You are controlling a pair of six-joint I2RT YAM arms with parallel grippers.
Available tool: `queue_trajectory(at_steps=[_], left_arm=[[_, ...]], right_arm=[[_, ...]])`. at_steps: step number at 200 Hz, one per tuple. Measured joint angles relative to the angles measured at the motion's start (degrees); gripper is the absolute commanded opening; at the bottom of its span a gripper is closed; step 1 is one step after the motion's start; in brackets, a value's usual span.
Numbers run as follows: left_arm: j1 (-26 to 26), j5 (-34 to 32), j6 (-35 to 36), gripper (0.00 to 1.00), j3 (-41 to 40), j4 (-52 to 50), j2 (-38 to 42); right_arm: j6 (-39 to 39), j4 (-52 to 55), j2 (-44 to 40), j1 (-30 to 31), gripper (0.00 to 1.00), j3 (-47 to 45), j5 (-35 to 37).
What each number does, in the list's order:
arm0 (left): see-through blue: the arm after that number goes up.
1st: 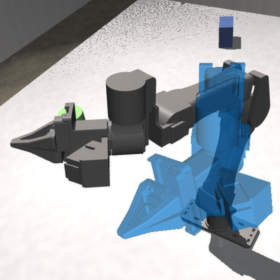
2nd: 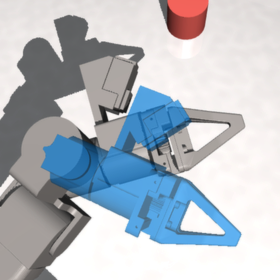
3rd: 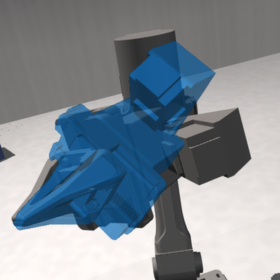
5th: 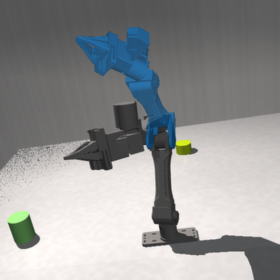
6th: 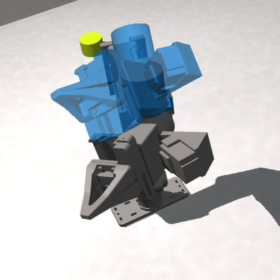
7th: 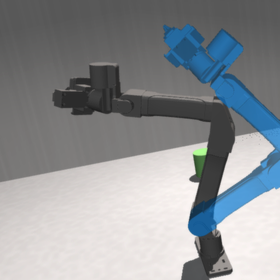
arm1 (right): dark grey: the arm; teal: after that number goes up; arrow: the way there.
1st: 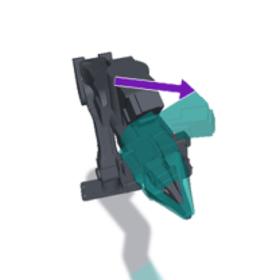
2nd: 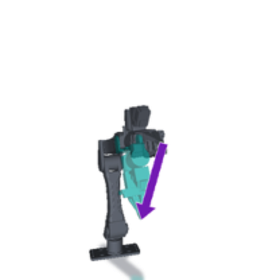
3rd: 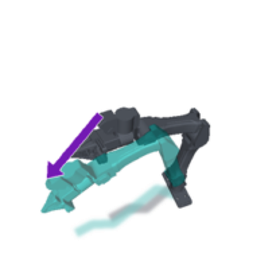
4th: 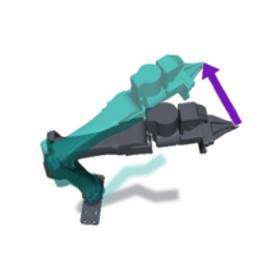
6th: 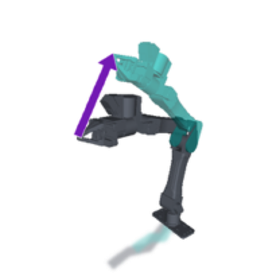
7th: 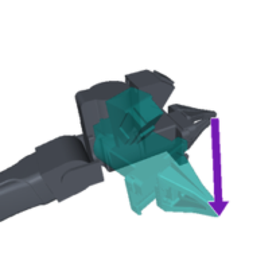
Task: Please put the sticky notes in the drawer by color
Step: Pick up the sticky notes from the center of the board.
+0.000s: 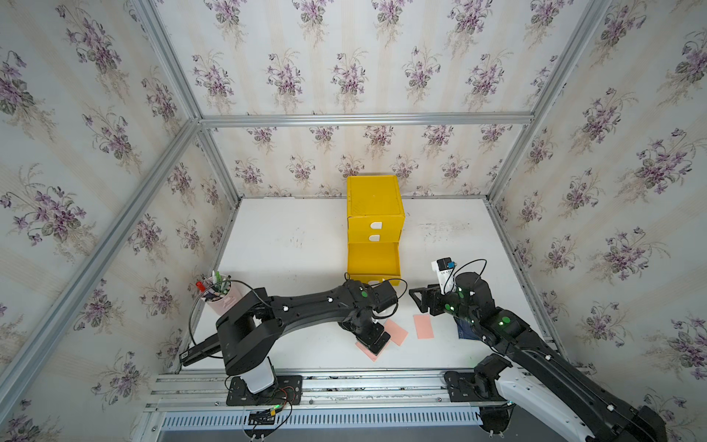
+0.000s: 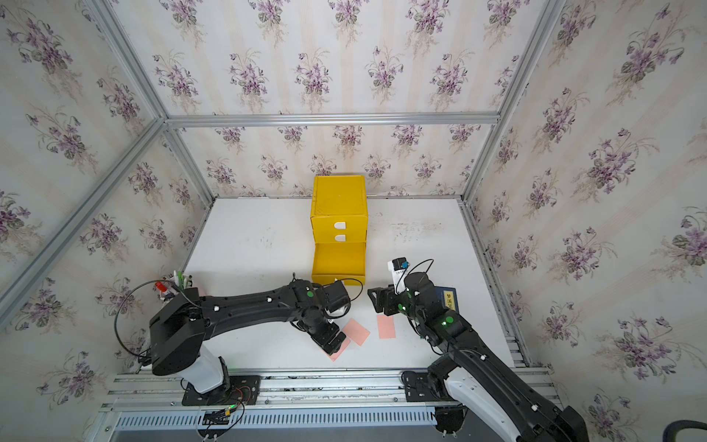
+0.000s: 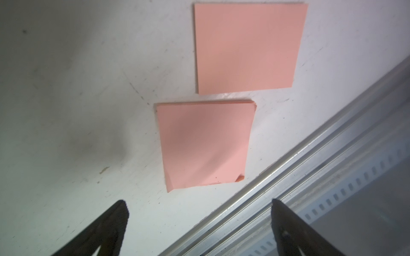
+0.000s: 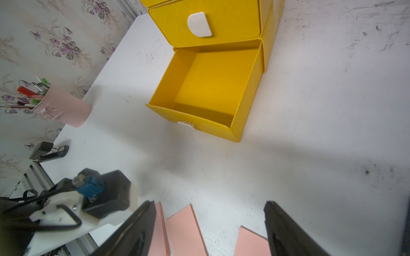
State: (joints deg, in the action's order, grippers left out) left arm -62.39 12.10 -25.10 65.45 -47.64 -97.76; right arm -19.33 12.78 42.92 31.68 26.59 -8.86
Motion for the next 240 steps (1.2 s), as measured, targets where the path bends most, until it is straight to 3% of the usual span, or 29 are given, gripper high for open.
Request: queue_trajectory(at_steps=[81,121,173,240], left_arm=[[-5.62,-4.81,-3.96,0.94,2.27,0.59,-7.19],[-7.08,-7.61,-5.97,0.86,4.17,-0.72,-10.32],[-7.63,-7.76,-8.55,0.73,3.52,-0.70,-11.04],[-5.70,-8.94,-11.28,0.68,0.44,-0.52,-7.41]], right_arm=[[-1.68,-0.42,-5.90,0.00,0.81,-2.62,2.34],[-1.90,-0.66,-7.19,-0.11,0.81,-2.62,3.37],[-2.01,-1.01,-9.11,-0.09,0.81,-2.71,3.32],[-2.78,-2.27,-9.86,-0.09,0.81,-4.02,2.05]])
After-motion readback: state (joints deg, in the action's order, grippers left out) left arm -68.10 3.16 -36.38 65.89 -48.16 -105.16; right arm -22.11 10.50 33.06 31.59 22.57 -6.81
